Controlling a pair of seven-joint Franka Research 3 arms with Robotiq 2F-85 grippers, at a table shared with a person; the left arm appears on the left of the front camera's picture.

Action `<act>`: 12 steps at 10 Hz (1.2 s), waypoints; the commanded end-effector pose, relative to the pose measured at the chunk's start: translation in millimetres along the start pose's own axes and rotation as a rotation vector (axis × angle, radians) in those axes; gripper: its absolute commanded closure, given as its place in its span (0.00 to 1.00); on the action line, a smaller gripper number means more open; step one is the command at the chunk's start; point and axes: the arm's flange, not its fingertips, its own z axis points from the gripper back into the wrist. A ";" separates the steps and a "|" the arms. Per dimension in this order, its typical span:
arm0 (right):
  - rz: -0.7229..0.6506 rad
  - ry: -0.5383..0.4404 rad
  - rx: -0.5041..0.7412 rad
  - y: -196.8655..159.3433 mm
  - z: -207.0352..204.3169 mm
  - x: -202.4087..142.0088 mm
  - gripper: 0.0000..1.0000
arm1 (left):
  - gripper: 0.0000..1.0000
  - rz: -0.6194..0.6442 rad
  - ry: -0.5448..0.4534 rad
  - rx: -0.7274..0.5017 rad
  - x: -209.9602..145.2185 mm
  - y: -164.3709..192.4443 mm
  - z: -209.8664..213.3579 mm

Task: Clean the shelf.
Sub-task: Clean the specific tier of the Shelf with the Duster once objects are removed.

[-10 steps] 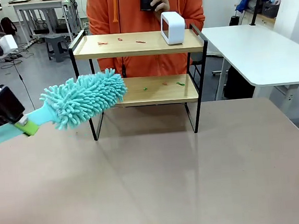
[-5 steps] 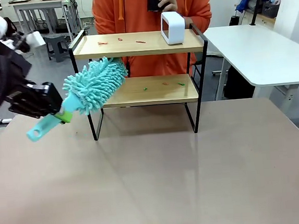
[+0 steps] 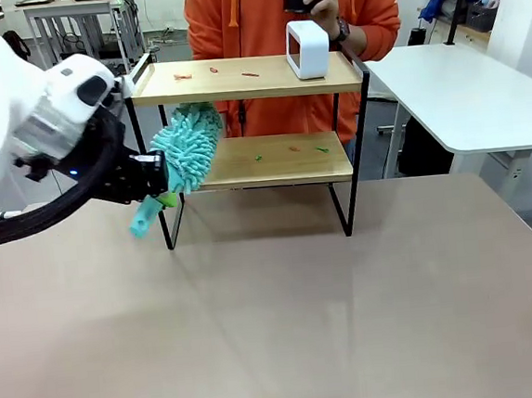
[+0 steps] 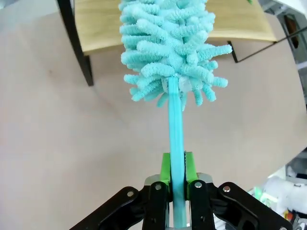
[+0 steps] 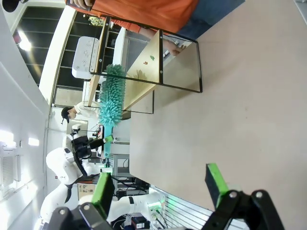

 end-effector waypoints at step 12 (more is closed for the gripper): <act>0.024 -0.013 0.020 1.0 -1.2 3.0 0.00 | 0.88 -0.121 0.135 0.016 39.9 -93.1 -88.1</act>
